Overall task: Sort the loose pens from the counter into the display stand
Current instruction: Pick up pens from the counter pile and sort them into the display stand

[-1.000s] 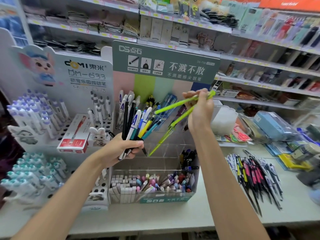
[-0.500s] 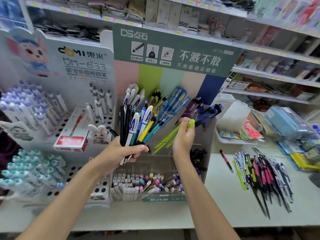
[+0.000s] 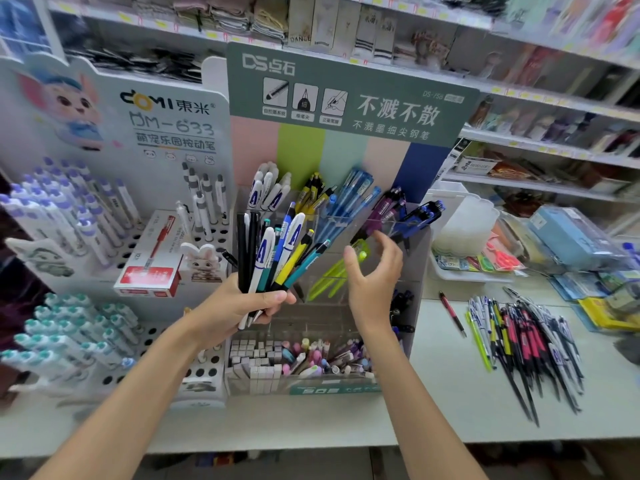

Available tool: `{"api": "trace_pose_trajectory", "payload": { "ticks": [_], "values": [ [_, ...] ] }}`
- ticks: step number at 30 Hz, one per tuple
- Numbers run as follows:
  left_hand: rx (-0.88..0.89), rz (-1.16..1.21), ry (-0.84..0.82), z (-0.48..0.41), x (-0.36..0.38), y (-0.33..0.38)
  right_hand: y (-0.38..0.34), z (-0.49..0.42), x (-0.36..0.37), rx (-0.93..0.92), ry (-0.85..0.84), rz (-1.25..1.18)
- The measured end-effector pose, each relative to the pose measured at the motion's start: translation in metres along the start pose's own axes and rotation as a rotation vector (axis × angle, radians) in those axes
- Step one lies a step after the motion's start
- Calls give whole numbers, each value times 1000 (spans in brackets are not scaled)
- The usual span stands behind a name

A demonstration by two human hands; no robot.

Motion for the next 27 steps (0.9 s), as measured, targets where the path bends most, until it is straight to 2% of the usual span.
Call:
{"api": "trace_pose_trajectory", "payload": {
  "ticks": [2,3,5,7,9,12,14,16,17,18,19,22,24,27],
  "values": [
    [-8,38,-31,1,4,3,-28,-3,-14,-97,44,-69],
    [-13,57,-51,2,6,5,-44,-7,-15,-113,-20,-107],
    [-22,73,-80,2,11,11,-72,-16,-2,-68,-294,-166],
    [-23,70,-85,2,17,20,-98,-18,13,-68,-537,-87],
    [-8,58,-71,2,22,28,-117,-16,22,-153,-614,25],
    [18,67,-10,2,22,36,-132,-19,24,-175,-538,26],
    [35,89,32,3,17,39,-138,-30,15,-97,-376,-228],
    [56,77,86,4,12,42,-147,-44,-3,-38,-190,-643],
    [69,64,121,5,8,43,-152,-49,-11,-46,-139,-775],
    [81,54,154,5,5,45,-161,-50,-16,-75,-138,-806],
    [90,48,180,5,3,46,-170,-49,-16,-116,-184,-741],
    [111,40,207,6,2,50,-188,-24,16,-276,-518,-222],
    [113,74,216,5,2,52,-178,-7,42,-314,-699,-14],
    [115,114,216,5,2,51,-171,-1,54,-308,-674,13]
  ]
}}
Point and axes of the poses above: each hand's wrist, its own z-axis away from the middle knuckle, its own x-axis out of the palm, y = z × x, the point moved 7 cm from there along -z, towards the middle knuckle, and after that the axes turned 2 degrees about -y, right-handed, at the moved point
